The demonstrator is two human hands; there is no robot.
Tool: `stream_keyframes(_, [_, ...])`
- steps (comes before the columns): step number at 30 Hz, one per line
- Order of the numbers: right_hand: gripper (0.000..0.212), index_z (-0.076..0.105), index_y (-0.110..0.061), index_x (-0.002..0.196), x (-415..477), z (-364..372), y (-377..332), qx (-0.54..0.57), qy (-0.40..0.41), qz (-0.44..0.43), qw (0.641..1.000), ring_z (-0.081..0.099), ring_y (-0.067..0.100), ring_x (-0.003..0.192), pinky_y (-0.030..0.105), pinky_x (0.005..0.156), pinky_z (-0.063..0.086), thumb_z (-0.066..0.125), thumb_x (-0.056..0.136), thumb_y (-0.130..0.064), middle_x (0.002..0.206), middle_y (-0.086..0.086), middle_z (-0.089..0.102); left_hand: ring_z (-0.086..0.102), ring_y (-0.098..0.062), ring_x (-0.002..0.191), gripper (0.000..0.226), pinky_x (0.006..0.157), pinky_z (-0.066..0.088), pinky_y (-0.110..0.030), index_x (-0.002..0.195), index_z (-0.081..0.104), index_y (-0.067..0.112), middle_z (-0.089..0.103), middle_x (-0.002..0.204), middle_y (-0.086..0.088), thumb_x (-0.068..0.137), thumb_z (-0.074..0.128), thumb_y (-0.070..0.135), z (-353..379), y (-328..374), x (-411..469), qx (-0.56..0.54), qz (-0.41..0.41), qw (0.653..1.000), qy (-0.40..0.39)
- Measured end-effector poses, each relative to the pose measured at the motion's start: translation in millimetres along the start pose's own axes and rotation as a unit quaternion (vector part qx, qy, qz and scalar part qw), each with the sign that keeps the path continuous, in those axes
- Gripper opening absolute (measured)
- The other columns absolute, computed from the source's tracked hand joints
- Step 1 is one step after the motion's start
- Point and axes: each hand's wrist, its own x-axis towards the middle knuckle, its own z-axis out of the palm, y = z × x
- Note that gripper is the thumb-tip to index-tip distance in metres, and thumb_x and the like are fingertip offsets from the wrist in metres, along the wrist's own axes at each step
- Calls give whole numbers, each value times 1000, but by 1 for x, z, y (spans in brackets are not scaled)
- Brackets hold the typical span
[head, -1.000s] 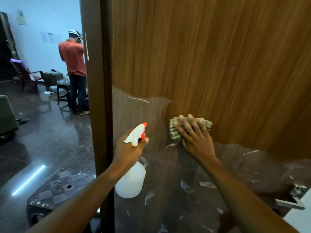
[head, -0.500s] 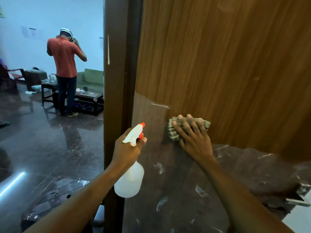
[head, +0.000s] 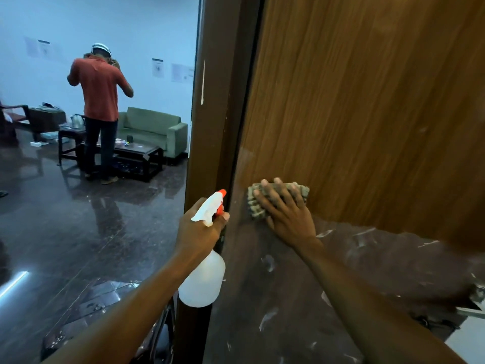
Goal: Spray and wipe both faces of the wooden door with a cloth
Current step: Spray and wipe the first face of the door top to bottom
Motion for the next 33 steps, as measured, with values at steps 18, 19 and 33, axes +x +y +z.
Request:
stream_keyframes(18, [75, 27, -27, 158, -74, 34, -68, 52, -24, 64, 996, 13, 33, 154, 52, 124, 5, 61, 91, -32, 166, 7, 22, 56, -4, 81, 32, 65, 43, -10, 101, 46, 41, 55, 83, 18, 84, 67, 23, 5, -37, -29, 15, -6, 999, -29])
stream_keyframes(19, [73, 29, -26, 157, -69, 31, -62, 50, -11, 145, 988, 18, 35, 152, 54, 123, 10, 62, 92, -33, 164, 9, 26, 56, -3, 81, 32, 65, 43, -10, 102, 46, 40, 53, 83, 20, 84, 67, 24, 7, -41, -31, 19, -7, 999, -25])
stream_keyframes(33, [73, 33, -29, 155, -128, 58, -77, 65, -5, 161, 985, 16, 36, 152, 53, 122, 12, 66, 90, -33, 164, 8, 23, 56, -8, 92, 41, 68, 39, -5, 123, 54, 24, 56, 103, 13, 84, 66, 24, 30, -54, -35, 34, 1, 999, -27])
